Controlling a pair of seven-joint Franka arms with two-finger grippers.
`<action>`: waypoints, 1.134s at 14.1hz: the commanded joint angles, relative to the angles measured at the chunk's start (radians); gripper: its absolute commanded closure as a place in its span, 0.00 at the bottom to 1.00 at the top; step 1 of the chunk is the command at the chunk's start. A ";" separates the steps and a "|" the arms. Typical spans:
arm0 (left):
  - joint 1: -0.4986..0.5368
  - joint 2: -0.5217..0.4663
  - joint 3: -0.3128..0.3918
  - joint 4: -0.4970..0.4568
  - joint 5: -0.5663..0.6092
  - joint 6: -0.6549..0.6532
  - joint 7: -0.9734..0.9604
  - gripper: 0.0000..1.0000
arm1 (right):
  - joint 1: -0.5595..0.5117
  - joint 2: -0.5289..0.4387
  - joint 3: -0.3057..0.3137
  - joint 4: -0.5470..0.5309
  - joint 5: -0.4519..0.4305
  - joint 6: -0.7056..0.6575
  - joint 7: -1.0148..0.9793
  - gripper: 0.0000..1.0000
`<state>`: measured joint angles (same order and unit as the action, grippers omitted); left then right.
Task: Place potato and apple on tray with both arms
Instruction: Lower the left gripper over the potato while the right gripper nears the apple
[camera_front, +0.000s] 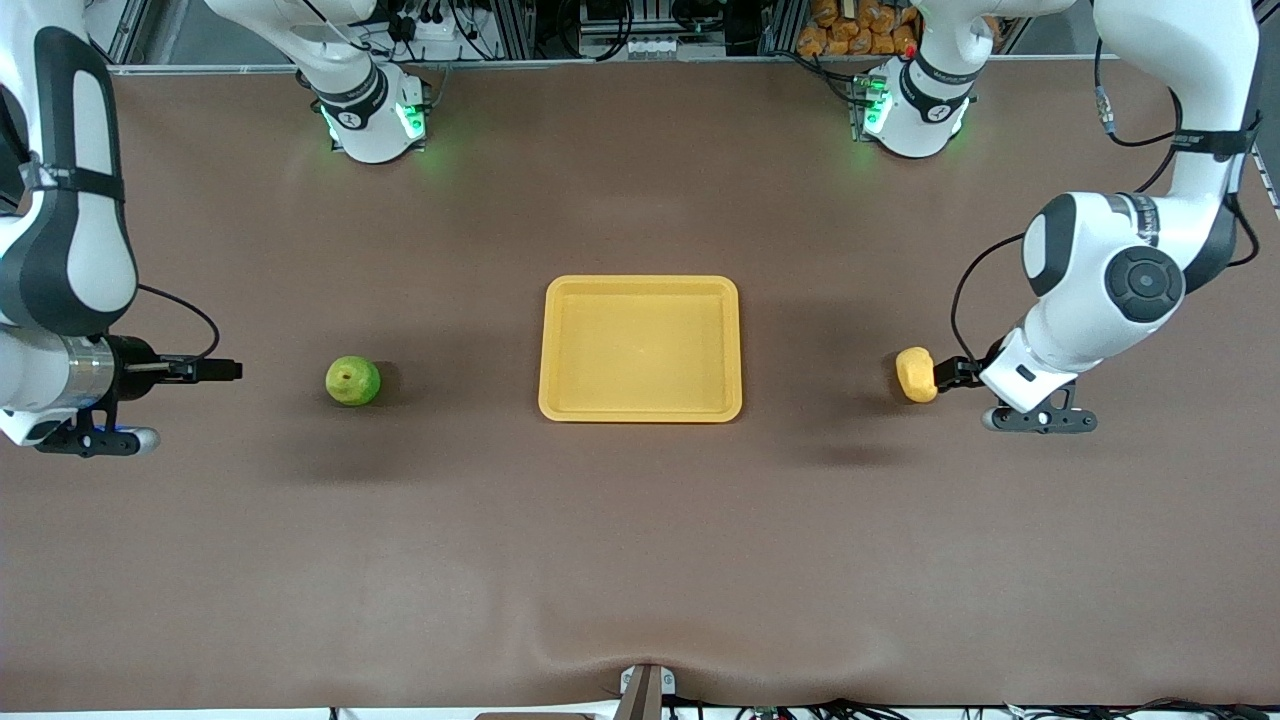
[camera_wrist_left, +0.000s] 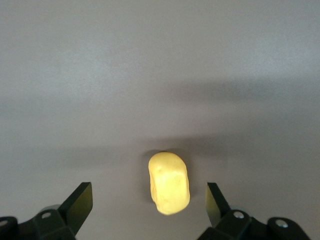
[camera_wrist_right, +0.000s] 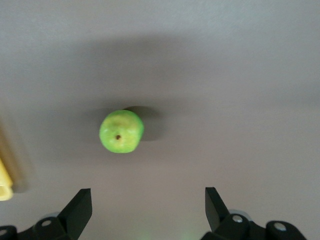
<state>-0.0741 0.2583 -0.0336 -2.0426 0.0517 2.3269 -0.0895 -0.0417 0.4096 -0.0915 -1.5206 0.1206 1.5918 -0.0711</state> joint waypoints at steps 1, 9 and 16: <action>0.004 0.016 -0.002 -0.050 -0.001 0.084 -0.007 0.00 | 0.002 0.005 0.010 -0.019 0.031 -0.001 0.069 0.00; 0.001 0.058 -0.003 -0.139 -0.006 0.198 -0.074 0.00 | 0.020 0.018 0.012 -0.185 0.036 0.192 0.092 0.00; -0.004 0.088 -0.003 -0.194 -0.006 0.282 -0.116 0.07 | 0.071 0.044 0.012 -0.226 0.036 0.244 0.244 0.00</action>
<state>-0.0779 0.3378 -0.0356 -2.2119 0.0518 2.5595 -0.1922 0.0227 0.4498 -0.0755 -1.7188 0.1416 1.8006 0.1532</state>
